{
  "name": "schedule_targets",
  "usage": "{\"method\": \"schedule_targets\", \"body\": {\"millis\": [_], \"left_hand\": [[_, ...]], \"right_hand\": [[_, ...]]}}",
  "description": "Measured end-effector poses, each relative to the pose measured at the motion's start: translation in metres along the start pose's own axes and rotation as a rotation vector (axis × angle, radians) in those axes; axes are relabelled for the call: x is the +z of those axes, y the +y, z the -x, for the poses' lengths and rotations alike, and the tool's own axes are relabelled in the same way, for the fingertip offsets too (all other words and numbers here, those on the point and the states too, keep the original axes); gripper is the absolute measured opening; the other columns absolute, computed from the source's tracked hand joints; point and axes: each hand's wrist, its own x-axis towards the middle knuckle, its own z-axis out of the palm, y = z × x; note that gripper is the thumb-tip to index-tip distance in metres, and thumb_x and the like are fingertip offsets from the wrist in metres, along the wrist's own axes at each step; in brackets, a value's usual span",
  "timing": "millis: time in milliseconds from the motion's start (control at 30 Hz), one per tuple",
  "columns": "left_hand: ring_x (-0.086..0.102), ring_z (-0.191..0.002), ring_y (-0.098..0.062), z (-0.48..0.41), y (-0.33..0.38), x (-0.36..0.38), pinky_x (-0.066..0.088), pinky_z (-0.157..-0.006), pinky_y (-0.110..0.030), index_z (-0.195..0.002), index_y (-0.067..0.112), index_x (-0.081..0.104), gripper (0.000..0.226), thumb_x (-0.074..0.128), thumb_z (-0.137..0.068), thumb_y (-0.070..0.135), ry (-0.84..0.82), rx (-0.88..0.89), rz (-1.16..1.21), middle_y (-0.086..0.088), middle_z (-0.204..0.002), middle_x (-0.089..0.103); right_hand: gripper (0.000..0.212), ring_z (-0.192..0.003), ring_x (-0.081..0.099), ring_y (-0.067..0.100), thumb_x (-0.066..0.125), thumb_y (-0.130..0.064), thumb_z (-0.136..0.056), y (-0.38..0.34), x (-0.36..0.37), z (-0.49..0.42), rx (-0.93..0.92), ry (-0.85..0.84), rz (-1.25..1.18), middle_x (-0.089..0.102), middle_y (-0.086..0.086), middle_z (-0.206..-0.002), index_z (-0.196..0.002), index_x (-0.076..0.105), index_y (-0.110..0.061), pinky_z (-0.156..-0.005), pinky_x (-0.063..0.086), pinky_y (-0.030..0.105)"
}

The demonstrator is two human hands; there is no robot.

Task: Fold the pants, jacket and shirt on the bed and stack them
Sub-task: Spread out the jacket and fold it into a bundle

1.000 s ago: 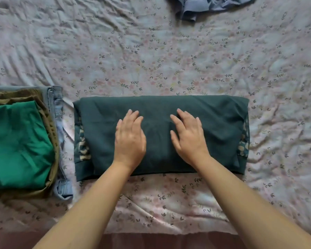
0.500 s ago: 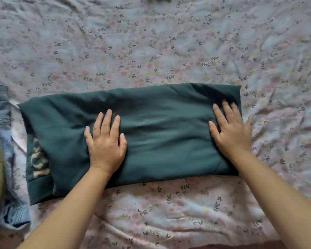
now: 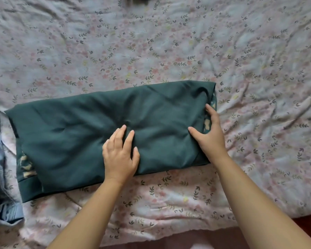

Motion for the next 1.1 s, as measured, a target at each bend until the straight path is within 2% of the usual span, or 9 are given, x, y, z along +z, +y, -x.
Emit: {"method": "schedule_targets", "body": {"millis": [67,167,267,433,600,733,867,1000,1100], "left_hand": [[0.038,-0.119,-0.026,-0.001,-0.001,-0.006,0.03,-0.095,-0.041,-0.12,0.014,0.05,0.043,0.042,-0.081,0.031,-0.018,-0.002,0.046,-0.016,-0.131,0.052],[0.04,-0.118,-0.024,0.004,-0.008,-0.025,0.04,-0.093,-0.045,-0.119,0.012,0.052,0.044,0.042,-0.081,0.031,-0.047,-0.041,0.089,-0.016,-0.13,0.054],[0.041,-0.116,-0.024,0.015,-0.027,-0.053,0.043,-0.09,-0.048,-0.116,0.008,0.058,0.045,0.041,-0.081,0.03,-0.072,-0.128,0.103,-0.015,-0.128,0.056],[0.049,-0.116,-0.029,0.037,-0.083,-0.105,0.043,-0.09,-0.05,-0.118,0.008,0.057,0.048,0.038,-0.082,0.032,-0.126,-0.279,0.136,-0.012,-0.13,0.054],[0.053,-0.115,-0.028,0.047,-0.136,-0.147,0.045,-0.094,-0.046,-0.126,0.007,0.052,0.05,0.035,-0.086,0.033,-0.065,-0.331,0.311,-0.01,-0.129,0.055],[0.047,-0.112,-0.007,0.049,-0.169,-0.157,0.034,-0.092,-0.01,-0.134,0.016,0.044,0.039,0.043,-0.095,0.018,0.04,-0.495,0.492,0.003,-0.129,0.051],[0.046,-0.122,-0.011,0.051,-0.187,-0.152,0.039,-0.103,-0.03,-0.135,0.02,0.042,0.039,0.041,-0.096,0.018,0.09,-0.589,0.605,0.001,-0.135,0.049],[0.042,-0.119,-0.004,0.054,-0.196,-0.147,0.031,-0.098,-0.015,-0.136,0.014,0.04,0.039,0.04,-0.097,0.016,0.153,-0.641,0.621,-0.003,-0.136,0.046],[0.04,-0.123,-0.014,0.054,-0.194,-0.146,0.025,-0.102,-0.016,-0.133,0.006,0.042,0.042,0.039,-0.094,0.02,0.199,-0.565,0.486,-0.011,-0.134,0.046]], "right_hand": [[0.069,-0.113,0.042,-0.001,0.067,-0.003,-0.078,-0.011,0.001,0.001,-0.037,-0.029,-0.023,0.042,-0.014,-0.128,-0.135,0.038,-0.027,-0.084,0.028,-0.007],[0.066,-0.1,0.046,-0.008,0.063,0.0,-0.079,-0.038,0.004,0.012,-0.078,-0.029,-0.03,0.047,-0.015,-0.125,-0.135,0.039,-0.026,-0.081,0.034,-0.005],[0.065,-0.091,0.048,-0.014,0.059,0.0,-0.082,-0.073,0.014,0.03,-0.131,-0.059,0.003,0.045,-0.027,-0.113,-0.133,0.037,-0.032,-0.078,0.036,-0.003],[0.069,-0.092,0.047,-0.003,0.056,0.004,-0.081,-0.141,0.064,0.07,-0.334,-0.171,0.145,0.05,-0.001,-0.123,-0.132,0.037,-0.038,-0.077,0.034,-0.002],[0.076,-0.093,0.056,0.028,0.047,0.001,-0.085,-0.189,0.155,0.113,-0.464,-0.43,0.351,0.046,0.01,-0.126,-0.14,0.021,-0.044,-0.08,0.045,0.033],[0.089,-0.087,0.055,0.035,0.04,0.004,-0.083,-0.191,0.236,0.125,-0.483,-0.527,0.417,0.04,0.014,-0.129,-0.139,-0.003,-0.052,-0.077,0.047,0.038],[0.097,-0.071,0.054,0.03,0.046,-0.001,-0.086,-0.18,0.299,0.133,-0.531,-0.7,0.468,0.045,0.018,-0.115,-0.121,-0.028,-0.054,-0.066,0.046,0.036],[0.101,-0.081,0.063,0.021,0.055,-0.007,-0.086,-0.169,0.313,0.13,-0.428,-0.875,0.253,0.047,0.017,-0.129,-0.121,-0.021,-0.063,-0.084,0.051,0.035],[0.081,-0.094,0.061,0.018,0.048,-0.005,-0.089,-0.17,0.289,0.131,-0.464,-0.838,0.184,0.049,0.014,-0.13,-0.14,0.002,-0.048,-0.092,0.046,0.034]]}}
